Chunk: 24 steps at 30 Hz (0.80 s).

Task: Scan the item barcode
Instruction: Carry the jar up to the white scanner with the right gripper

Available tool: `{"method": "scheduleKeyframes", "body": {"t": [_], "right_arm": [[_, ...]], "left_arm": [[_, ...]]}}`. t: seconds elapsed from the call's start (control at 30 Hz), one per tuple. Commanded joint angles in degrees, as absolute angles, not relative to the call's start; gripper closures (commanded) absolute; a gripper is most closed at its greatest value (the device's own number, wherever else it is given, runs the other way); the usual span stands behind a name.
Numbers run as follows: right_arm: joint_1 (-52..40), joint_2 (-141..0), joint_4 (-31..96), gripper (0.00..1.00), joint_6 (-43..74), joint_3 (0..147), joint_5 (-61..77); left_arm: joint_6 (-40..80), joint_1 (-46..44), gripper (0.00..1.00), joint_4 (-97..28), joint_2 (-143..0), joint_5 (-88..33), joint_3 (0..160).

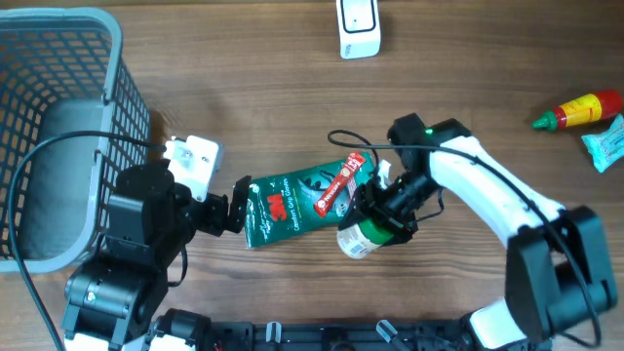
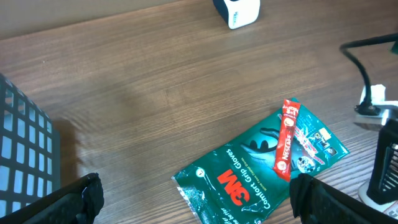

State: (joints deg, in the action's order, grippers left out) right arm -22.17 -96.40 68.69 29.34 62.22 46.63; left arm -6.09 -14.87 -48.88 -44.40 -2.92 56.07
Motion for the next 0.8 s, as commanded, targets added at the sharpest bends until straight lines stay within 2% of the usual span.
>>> {"method": "scheduleKeyframes", "body": {"t": [0.0, 0.13, 0.27, 0.47, 0.53, 0.6, 0.67, 0.77], "right_arm": [[-22.48, -89.8, 68.42, 0.44, 33.61, 62.46, 42.96], [-22.5, -78.91, 66.94, 0.43, 37.43, 63.07, 33.17], [-22.5, -68.14, 59.83, 0.43, 41.15, 63.07, 14.87], [-22.5, -66.15, 43.77, 0.43, 41.15, 63.05, -2.31], [-22.5, -68.27, 38.87, 0.32, 41.1, 63.05, -6.44], [-22.5, -70.87, 33.36, 0.25, 40.64, 63.05, -10.26], [-22.5, -75.29, 27.05, 0.37, 40.42, 63.05, -14.41], [-22.5, -81.8, 20.14, 0.42, 40.42, 63.05, -15.44]], "left_arm": [[-5.72, -14.61, 0.0, -48.75, -44.29, -3.4, 56.01], [-5.72, -14.61, 0.0, -48.75, -44.29, -3.4, 56.01], [-5.72, -14.61, 0.0, -48.75, -44.29, -3.4, 56.01], [-5.72, -14.61, 0.0, -48.75, -44.29, -3.4, 56.01], [-5.72, -14.61, 0.0, -48.75, -44.29, -3.4, 56.01], [-5.72, -14.61, 0.0, -48.75, -44.29, -3.4, 56.01], [-5.72, -14.61, 0.0, -48.75, -44.29, -3.4, 56.01], [-5.72, -14.61, 0.0, -48.75, -44.29, -3.4, 56.01]]}}
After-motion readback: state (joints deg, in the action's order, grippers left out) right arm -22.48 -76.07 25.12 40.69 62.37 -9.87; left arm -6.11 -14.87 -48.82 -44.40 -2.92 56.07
